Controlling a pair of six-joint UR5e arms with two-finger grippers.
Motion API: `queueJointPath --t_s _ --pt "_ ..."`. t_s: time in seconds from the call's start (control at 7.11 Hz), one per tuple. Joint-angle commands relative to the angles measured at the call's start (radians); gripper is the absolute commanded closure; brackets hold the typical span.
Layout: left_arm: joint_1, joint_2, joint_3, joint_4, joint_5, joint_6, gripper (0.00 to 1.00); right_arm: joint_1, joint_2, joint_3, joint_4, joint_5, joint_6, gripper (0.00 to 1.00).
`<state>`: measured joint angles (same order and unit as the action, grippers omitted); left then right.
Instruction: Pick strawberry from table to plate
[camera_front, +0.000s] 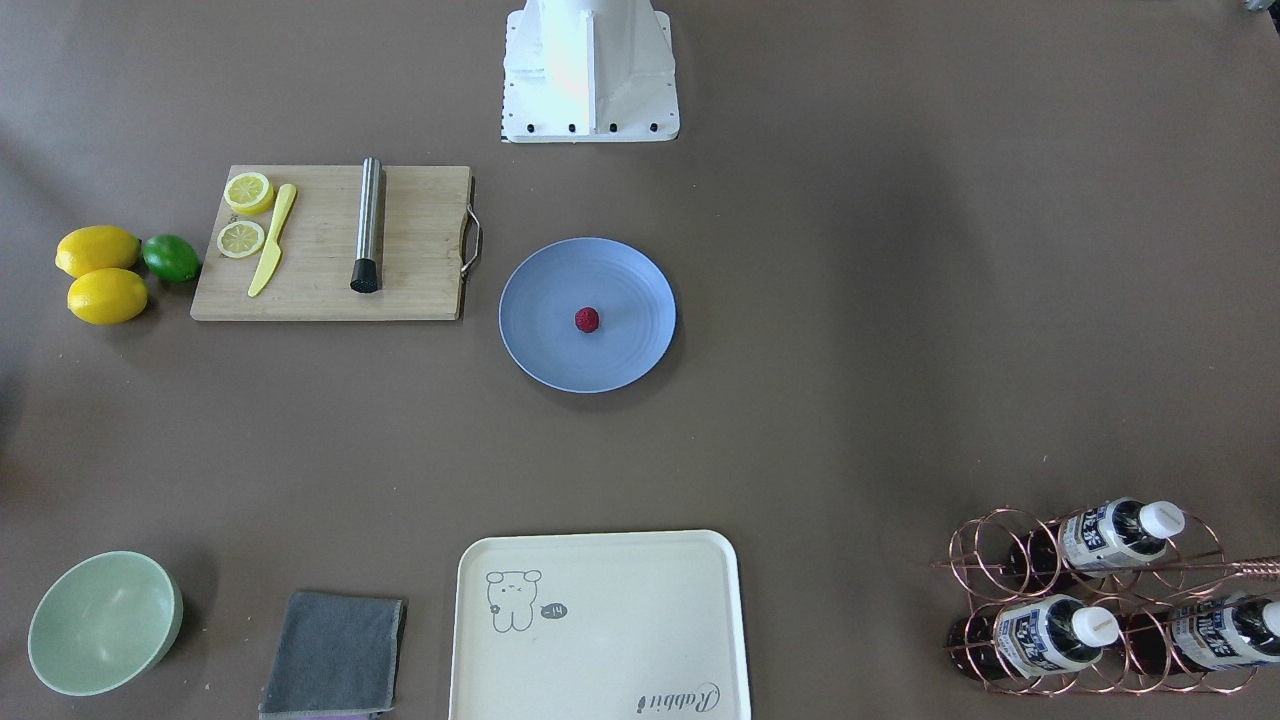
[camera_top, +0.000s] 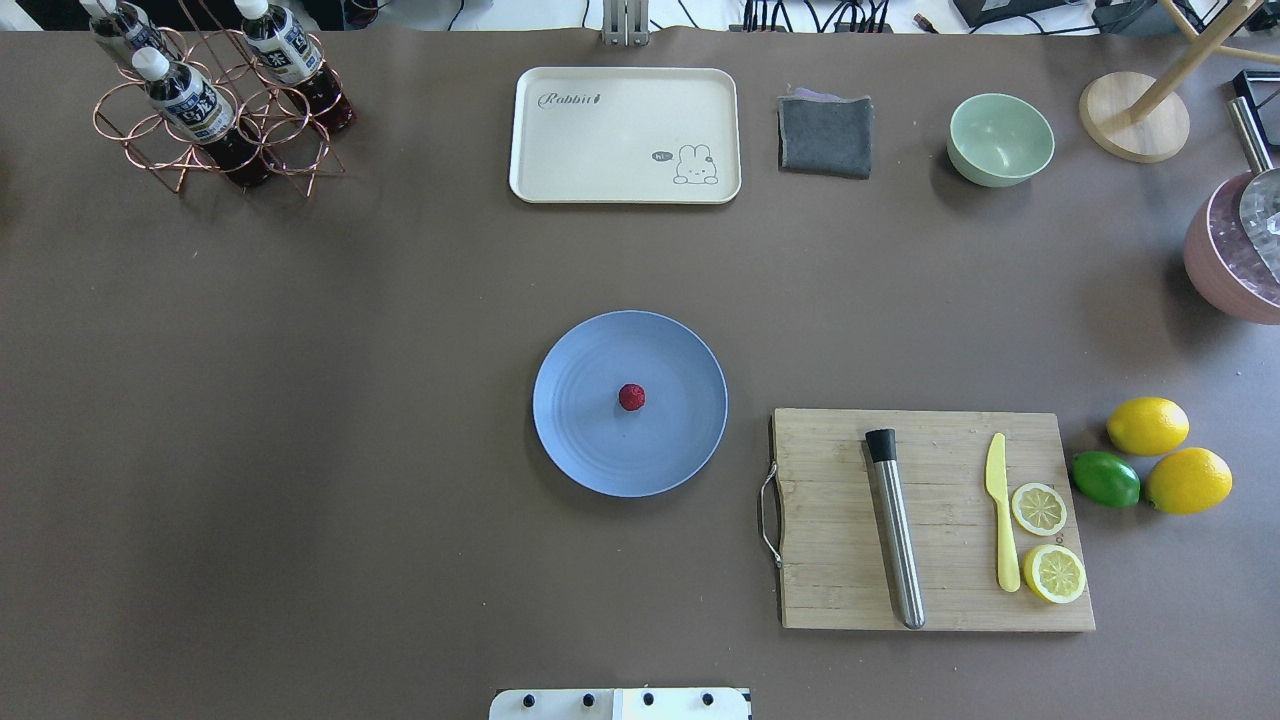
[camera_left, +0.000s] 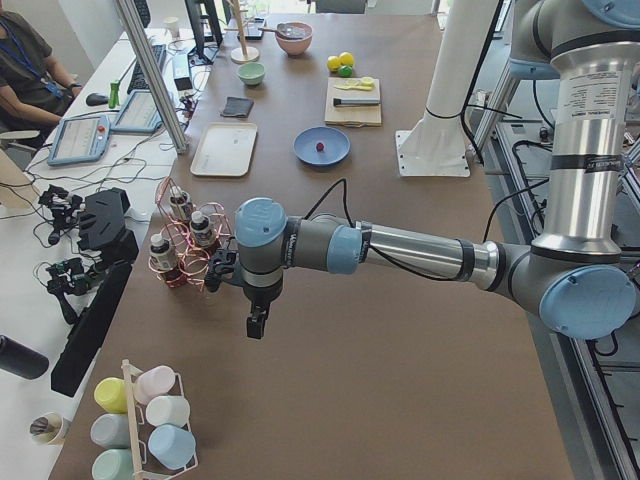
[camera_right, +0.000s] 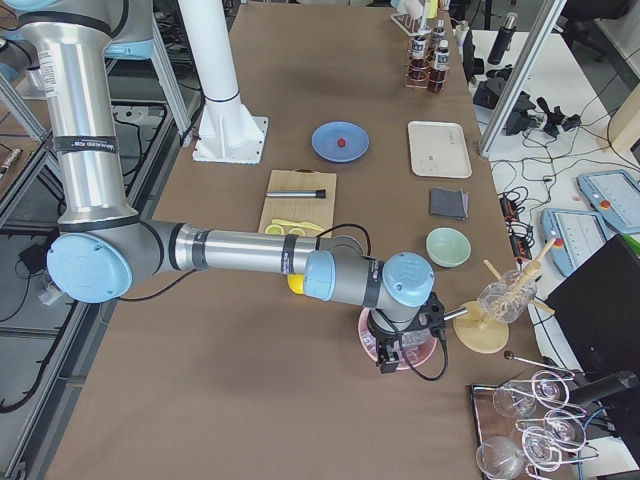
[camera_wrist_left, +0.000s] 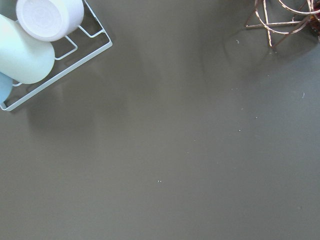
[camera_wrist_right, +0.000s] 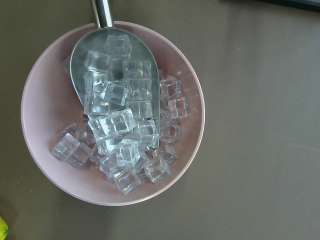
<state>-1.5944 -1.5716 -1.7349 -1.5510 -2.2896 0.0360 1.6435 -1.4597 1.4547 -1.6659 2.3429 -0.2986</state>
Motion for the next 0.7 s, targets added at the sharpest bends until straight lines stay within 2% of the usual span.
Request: queueJointPath --t_s 0.0,0.56 --pt "0.005 -0.001 -0.009 -0.003 0.004 0.004 0.03 0.001 -0.016 0.012 0.002 0.004 -0.001 0.00" --pt "0.007 0.010 -0.002 -0.032 0.022 0.008 0.03 0.001 -0.024 0.018 0.002 -0.001 -0.001 0.00"
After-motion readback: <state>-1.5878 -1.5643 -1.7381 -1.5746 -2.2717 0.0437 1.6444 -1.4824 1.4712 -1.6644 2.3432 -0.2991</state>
